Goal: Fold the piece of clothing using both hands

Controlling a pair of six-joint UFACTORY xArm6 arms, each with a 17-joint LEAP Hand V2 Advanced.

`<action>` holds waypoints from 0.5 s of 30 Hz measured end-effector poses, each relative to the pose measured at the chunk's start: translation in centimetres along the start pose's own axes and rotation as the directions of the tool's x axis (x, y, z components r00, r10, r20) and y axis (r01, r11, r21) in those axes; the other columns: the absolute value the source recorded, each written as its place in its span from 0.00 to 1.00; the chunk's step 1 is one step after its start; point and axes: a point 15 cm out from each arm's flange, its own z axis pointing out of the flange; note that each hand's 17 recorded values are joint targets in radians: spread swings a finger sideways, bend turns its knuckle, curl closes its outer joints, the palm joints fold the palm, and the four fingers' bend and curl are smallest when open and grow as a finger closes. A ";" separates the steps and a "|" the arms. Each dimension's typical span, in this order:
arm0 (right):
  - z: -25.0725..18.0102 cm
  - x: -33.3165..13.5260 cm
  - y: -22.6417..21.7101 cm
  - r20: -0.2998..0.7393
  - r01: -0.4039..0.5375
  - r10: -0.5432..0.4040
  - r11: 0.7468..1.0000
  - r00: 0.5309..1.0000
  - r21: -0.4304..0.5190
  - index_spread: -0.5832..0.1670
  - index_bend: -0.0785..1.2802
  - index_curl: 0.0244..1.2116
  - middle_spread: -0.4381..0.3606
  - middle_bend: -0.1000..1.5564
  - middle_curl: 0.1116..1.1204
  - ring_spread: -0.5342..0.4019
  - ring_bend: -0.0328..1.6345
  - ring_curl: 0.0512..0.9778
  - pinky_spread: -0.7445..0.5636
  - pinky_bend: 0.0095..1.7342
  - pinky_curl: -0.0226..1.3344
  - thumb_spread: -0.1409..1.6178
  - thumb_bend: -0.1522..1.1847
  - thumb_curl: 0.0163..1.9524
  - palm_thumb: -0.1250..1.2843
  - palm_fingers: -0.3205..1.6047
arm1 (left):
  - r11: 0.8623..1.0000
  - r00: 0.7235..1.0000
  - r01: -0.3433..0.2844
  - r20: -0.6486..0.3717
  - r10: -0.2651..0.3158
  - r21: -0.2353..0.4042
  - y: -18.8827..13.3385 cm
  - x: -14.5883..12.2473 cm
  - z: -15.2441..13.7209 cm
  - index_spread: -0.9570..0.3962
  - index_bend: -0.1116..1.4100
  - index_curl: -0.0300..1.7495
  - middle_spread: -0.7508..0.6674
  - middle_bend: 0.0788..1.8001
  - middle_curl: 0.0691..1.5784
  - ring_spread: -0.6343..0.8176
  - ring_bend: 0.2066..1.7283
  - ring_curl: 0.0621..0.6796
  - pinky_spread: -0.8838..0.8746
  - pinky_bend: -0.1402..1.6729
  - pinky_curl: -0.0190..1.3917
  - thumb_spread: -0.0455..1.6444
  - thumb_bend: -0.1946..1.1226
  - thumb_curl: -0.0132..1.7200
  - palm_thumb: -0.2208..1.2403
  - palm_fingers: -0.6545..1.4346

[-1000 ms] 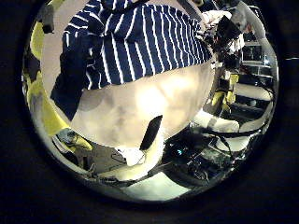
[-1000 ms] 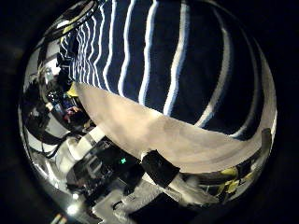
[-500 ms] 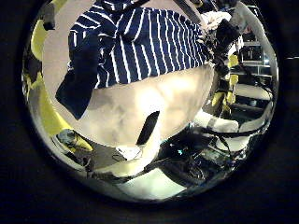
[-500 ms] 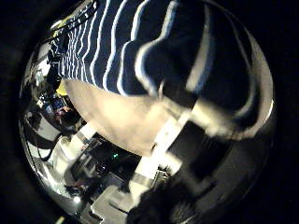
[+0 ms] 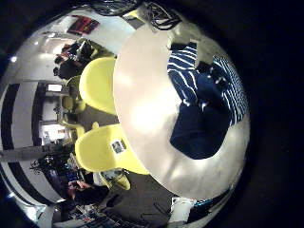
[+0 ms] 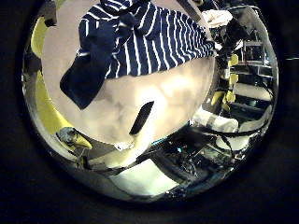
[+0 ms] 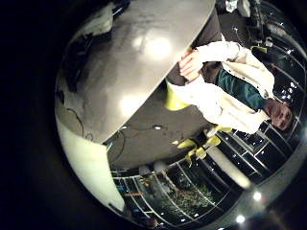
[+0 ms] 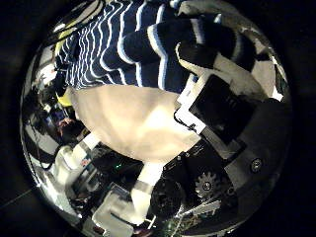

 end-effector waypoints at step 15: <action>0.9 6.3 2.8 0.045 -0.076 0.074 0.996 0.996 0.052 0.24 0.76 0.73 0.22 0.75 0.83 0.27 0.83 0.74 0.35 0.75 0.55 0.70 0.11 0.32 0.85 0.64 | 0.999 0.996 -0.025 -0.085 0.021 -0.041 2.4 2.9 4.1 0.62 0.20 0.27 0.55 0.06 0.20 0.44 0.33 0.26 0.54 0.30 0.25 0.68 0.13 0.17 0.28 0.45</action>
